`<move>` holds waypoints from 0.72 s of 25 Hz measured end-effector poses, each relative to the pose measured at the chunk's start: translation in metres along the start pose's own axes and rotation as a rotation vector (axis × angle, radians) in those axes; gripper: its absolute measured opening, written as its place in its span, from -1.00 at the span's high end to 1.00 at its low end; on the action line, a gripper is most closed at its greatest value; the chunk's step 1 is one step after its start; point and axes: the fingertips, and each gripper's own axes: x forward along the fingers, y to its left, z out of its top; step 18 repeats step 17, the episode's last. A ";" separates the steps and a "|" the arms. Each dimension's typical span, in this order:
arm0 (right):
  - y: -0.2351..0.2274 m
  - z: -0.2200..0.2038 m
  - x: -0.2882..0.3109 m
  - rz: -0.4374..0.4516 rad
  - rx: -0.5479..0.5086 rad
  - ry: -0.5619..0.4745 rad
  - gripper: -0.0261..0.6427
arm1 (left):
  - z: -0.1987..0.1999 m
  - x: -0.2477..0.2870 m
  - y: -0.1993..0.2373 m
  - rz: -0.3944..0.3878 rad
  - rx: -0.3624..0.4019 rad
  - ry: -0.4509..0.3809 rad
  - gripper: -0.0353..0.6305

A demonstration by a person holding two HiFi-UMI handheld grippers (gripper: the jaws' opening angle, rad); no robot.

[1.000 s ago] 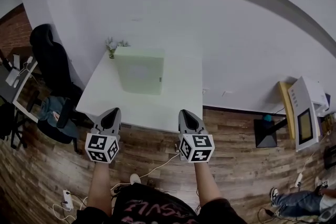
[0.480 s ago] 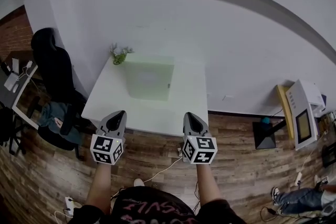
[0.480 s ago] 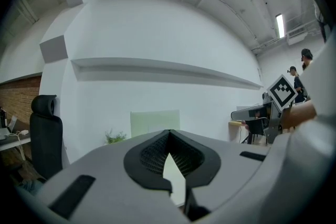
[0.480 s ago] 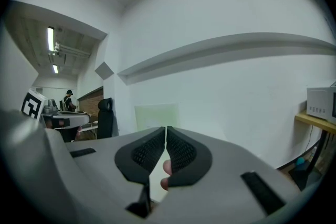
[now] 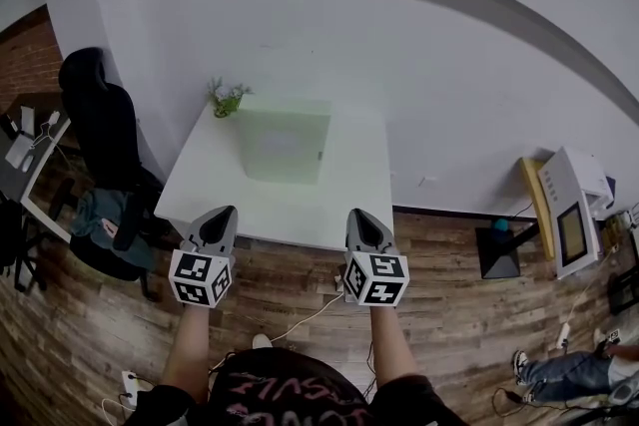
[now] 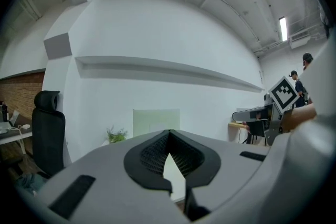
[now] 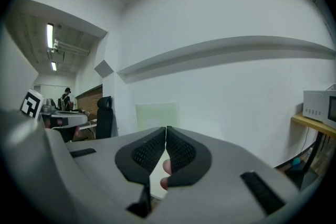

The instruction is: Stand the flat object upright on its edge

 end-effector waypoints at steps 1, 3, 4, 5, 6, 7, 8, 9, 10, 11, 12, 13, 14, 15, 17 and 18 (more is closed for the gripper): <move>0.000 -0.001 -0.002 0.000 0.000 0.001 0.84 | 0.001 -0.002 -0.001 -0.003 -0.007 -0.003 0.85; -0.001 -0.002 -0.006 0.000 0.000 0.001 0.85 | 0.002 -0.005 -0.005 -0.006 -0.006 -0.010 0.85; -0.001 -0.003 -0.007 -0.001 0.000 0.001 0.85 | 0.003 -0.007 -0.006 -0.004 -0.004 -0.015 0.85; 0.000 -0.003 -0.008 -0.001 -0.001 0.001 0.84 | 0.004 -0.009 -0.006 0.000 -0.005 -0.021 0.85; 0.000 -0.002 -0.009 0.000 -0.002 0.001 0.84 | 0.005 -0.011 -0.006 0.003 -0.010 -0.027 0.85; 0.000 -0.002 -0.010 0.000 -0.003 0.001 0.85 | 0.006 -0.012 -0.006 0.005 -0.017 -0.030 0.85; 0.000 -0.001 -0.011 0.000 -0.003 0.000 0.84 | 0.007 -0.013 -0.006 0.005 -0.019 -0.031 0.85; -0.001 0.000 -0.012 -0.001 -0.002 -0.002 0.85 | 0.007 -0.014 -0.007 0.005 -0.017 -0.031 0.85; -0.002 0.001 -0.013 -0.002 -0.002 -0.004 0.84 | 0.007 -0.014 -0.007 0.005 -0.013 -0.031 0.85; -0.002 0.001 -0.013 -0.003 -0.003 -0.006 0.85 | 0.007 -0.014 -0.008 0.005 -0.010 -0.031 0.85; -0.002 0.001 -0.014 -0.004 -0.004 -0.008 0.85 | 0.007 -0.015 -0.008 0.007 -0.009 -0.031 0.85; -0.002 0.001 -0.015 -0.004 -0.004 -0.009 0.85 | 0.007 -0.017 -0.007 0.009 -0.010 -0.031 0.85; -0.001 0.001 -0.015 -0.003 -0.003 -0.011 0.85 | 0.007 -0.018 -0.006 0.011 -0.011 -0.031 0.85; -0.001 0.002 -0.015 -0.003 -0.004 -0.013 0.85 | 0.007 -0.018 -0.005 0.013 -0.011 -0.032 0.85; 0.000 0.003 -0.015 -0.003 -0.007 -0.018 0.85 | 0.008 -0.019 -0.004 0.015 -0.011 -0.032 0.85; 0.000 0.003 -0.015 -0.003 -0.007 -0.018 0.85 | 0.008 -0.019 -0.004 0.015 -0.011 -0.032 0.85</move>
